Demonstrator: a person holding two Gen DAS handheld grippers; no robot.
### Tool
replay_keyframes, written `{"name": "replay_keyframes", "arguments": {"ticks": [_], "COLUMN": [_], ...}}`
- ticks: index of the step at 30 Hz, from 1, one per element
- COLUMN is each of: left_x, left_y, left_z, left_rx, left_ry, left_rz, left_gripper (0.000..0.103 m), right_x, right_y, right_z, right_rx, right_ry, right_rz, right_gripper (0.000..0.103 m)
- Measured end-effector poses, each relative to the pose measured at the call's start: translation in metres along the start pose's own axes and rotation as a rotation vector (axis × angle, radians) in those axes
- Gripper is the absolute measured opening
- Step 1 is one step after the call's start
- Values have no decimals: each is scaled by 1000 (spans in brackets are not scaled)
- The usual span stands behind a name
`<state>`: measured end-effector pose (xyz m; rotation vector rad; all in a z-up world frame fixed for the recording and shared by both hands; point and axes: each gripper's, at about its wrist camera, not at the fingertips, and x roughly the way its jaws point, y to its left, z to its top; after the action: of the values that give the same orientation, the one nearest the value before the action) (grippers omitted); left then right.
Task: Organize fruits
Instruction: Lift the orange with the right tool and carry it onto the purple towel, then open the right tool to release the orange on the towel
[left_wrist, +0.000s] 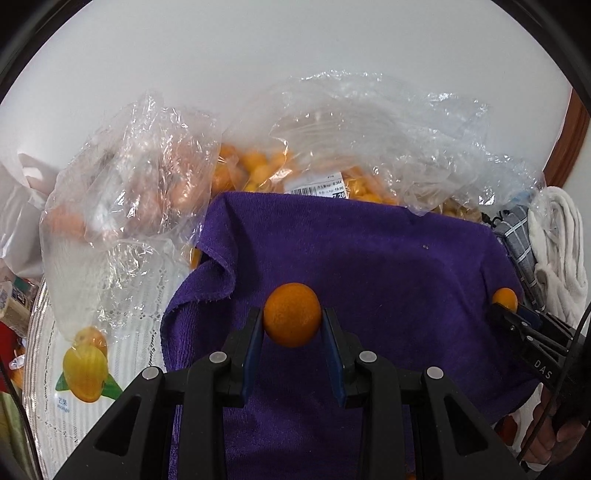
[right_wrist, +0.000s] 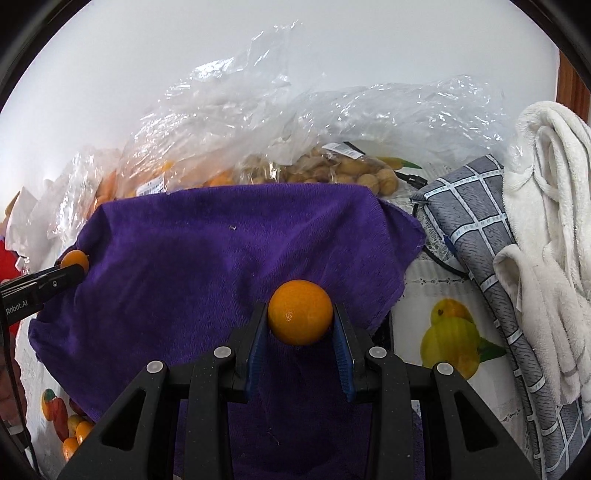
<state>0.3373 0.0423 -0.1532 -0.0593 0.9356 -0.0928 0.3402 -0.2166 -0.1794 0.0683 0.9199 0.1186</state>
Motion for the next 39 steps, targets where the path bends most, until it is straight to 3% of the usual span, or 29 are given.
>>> {"name": "replay_keyframes", "arguments": {"ticks": [12, 14, 18, 22, 33, 35, 38, 39], "left_x": [10, 12, 14, 16, 9, 2, -16, -24], "left_y": [-5, -7, -6, -5, -13, -15, -16, -16], "left_z": [-2, -2, -1, -2, 1, 3, 8, 9], "left_rx": [19, 20, 14, 13, 15, 26, 38, 36], "left_ry": [52, 57, 76, 93, 129, 121, 68, 43], "left_rz": [27, 30, 38, 44, 37, 31, 35, 40], "left_gripper": [30, 30, 30, 30, 31, 38, 59, 60], "right_x": [2, 1, -5, -12, -51, -59, -74, -78], "right_y": [3, 4, 5, 6, 8, 8, 8, 8], "right_z": [-1, -1, 0, 1, -10, -14, -22, -25], "right_rx": [-21, -22, -23, -8, 2, 7, 4, 2], "right_ry": [6, 3, -9, -15, -40, -51, -36, -29], "right_rz": [-11, -8, -18, -23, -103, -122, -157, -158], "right_gripper": [34, 38, 55, 62, 63, 63, 63, 63]}}
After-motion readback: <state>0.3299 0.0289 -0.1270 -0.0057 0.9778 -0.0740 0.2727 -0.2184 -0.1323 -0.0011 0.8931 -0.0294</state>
